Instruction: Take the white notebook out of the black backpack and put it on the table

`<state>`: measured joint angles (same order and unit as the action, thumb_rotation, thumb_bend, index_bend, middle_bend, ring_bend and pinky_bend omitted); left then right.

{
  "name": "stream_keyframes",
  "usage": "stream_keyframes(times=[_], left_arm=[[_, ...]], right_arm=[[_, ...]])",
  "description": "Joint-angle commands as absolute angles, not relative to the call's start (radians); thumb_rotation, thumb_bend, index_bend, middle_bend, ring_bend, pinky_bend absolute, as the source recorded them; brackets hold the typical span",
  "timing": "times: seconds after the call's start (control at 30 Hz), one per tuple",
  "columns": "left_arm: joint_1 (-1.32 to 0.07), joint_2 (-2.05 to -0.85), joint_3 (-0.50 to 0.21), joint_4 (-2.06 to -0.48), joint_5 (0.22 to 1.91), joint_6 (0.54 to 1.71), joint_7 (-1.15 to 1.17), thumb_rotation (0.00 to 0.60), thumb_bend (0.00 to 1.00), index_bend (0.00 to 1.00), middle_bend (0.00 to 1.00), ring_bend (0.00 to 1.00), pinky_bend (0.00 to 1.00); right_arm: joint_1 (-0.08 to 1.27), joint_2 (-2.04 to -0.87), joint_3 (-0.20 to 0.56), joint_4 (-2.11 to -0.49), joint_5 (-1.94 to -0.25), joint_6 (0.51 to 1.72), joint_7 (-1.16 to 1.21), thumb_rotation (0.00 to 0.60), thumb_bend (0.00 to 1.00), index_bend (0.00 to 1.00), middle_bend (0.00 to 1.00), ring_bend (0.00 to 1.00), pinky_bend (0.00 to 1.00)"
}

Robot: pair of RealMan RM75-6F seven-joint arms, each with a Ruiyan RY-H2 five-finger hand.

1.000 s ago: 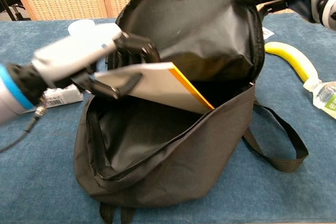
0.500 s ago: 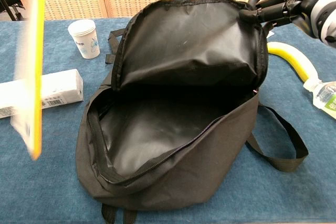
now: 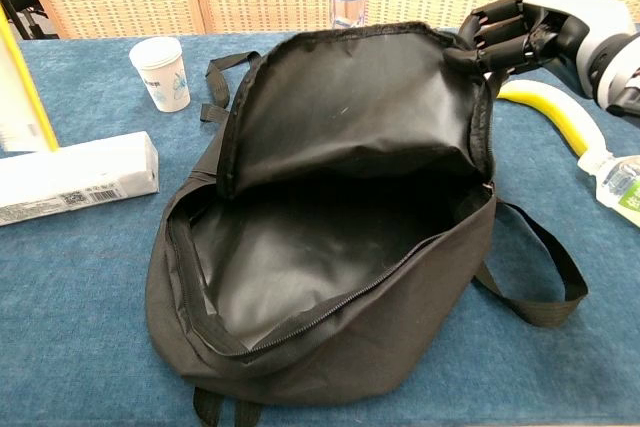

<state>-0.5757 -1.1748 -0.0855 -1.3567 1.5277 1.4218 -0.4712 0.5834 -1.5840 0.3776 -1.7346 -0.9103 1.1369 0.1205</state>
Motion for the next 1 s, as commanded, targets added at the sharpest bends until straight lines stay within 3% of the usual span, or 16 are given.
stream_keyframes(times=[0.03,0.23,0.33,0.37,0.43,0.53,0.6,0.7,0.77,0.8,0.83,0.93,1.0], left_arm=[[-0.583,-1.182,-0.064,-1.271,1.404,1.183,-0.439,0.6,0.61,0.79,0.54,0.52,0.59],[-0.608,-1.206,-0.061,-1.251,1.344,1.043,-0.39,0.6,0.6,0.79,0.54,0.53,0.59],[-0.612,-1.24,-0.07,-1.221,1.317,1.016,-0.359,0.6,0.55,0.75,0.39,0.41,0.58],[-0.615,-1.253,-0.072,-1.21,1.306,1.0,-0.346,0.6,0.52,0.65,0.27,0.3,0.54],[-0.624,-1.269,-0.074,-1.197,1.289,0.962,-0.332,0.6,0.45,0.38,0.05,0.08,0.39],[-0.641,-1.262,-0.075,-1.211,1.267,0.88,-0.352,0.6,0.34,0.06,0.0,0.0,0.16],[-0.646,-1.248,-0.082,-1.223,1.264,0.865,-0.358,0.6,0.27,0.0,0.0,0.0,0.06],[-0.631,-1.231,-0.106,-1.249,1.271,0.919,-0.364,0.6,0.2,0.0,0.0,0.0,0.0],[-0.613,-1.212,-0.122,-1.281,1.275,0.971,-0.362,0.6,0.19,0.0,0.0,0.0,0.0],[-0.596,-1.184,-0.13,-1.322,1.281,1.008,-0.357,0.6,0.18,0.0,0.0,0.0,0.0],[-0.588,-1.171,-0.133,-1.342,1.283,1.024,-0.351,0.6,0.17,0.0,0.0,0.0,0.0],[-0.57,-1.151,-0.14,-1.376,1.288,1.058,-0.331,0.6,0.16,0.0,0.0,0.0,0.0],[-0.562,-1.144,-0.137,-1.387,1.294,1.065,-0.325,0.6,0.17,0.0,0.0,0.0,0.0]], right_arm=[[0.586,-1.59,0.375,-1.728,-0.909,1.133,0.114,0.6,0.83,0.69,0.67,0.54,0.62],[0.588,-1.604,0.368,-1.712,-0.905,1.125,0.105,0.6,0.83,0.69,0.67,0.54,0.62],[0.588,-1.611,0.363,-1.702,-0.905,1.121,0.101,0.6,0.83,0.69,0.67,0.54,0.62],[0.588,-1.613,0.362,-1.697,-0.904,1.12,0.1,0.6,0.83,0.69,0.67,0.54,0.62],[0.589,-1.616,0.361,-1.689,-0.903,1.114,0.1,0.6,0.83,0.69,0.67,0.54,0.62],[0.587,-1.614,0.357,-1.682,-0.905,1.102,0.102,0.6,0.83,0.69,0.67,0.54,0.62],[0.585,-1.609,0.355,-1.681,-0.911,1.097,0.106,0.6,0.84,0.69,0.67,0.54,0.62],[0.577,-1.591,0.351,-1.694,-0.927,1.077,0.129,0.6,0.84,0.69,0.66,0.5,0.62],[0.568,-1.56,0.337,-1.719,-0.967,1.045,0.161,0.6,0.72,0.69,0.61,0.43,0.62],[0.56,-1.51,0.296,-1.736,-1.075,1.013,0.182,0.6,0.67,0.69,0.59,0.42,0.62],[0.555,-1.48,0.265,-1.731,-1.163,1.002,0.196,0.6,0.54,0.66,0.54,0.38,0.61],[0.552,-1.404,0.173,-1.686,-1.426,0.994,0.28,0.6,0.19,0.51,0.37,0.24,0.5],[0.558,-1.363,0.126,-1.657,-1.546,1.002,0.344,0.6,0.06,0.41,0.28,0.14,0.39]])
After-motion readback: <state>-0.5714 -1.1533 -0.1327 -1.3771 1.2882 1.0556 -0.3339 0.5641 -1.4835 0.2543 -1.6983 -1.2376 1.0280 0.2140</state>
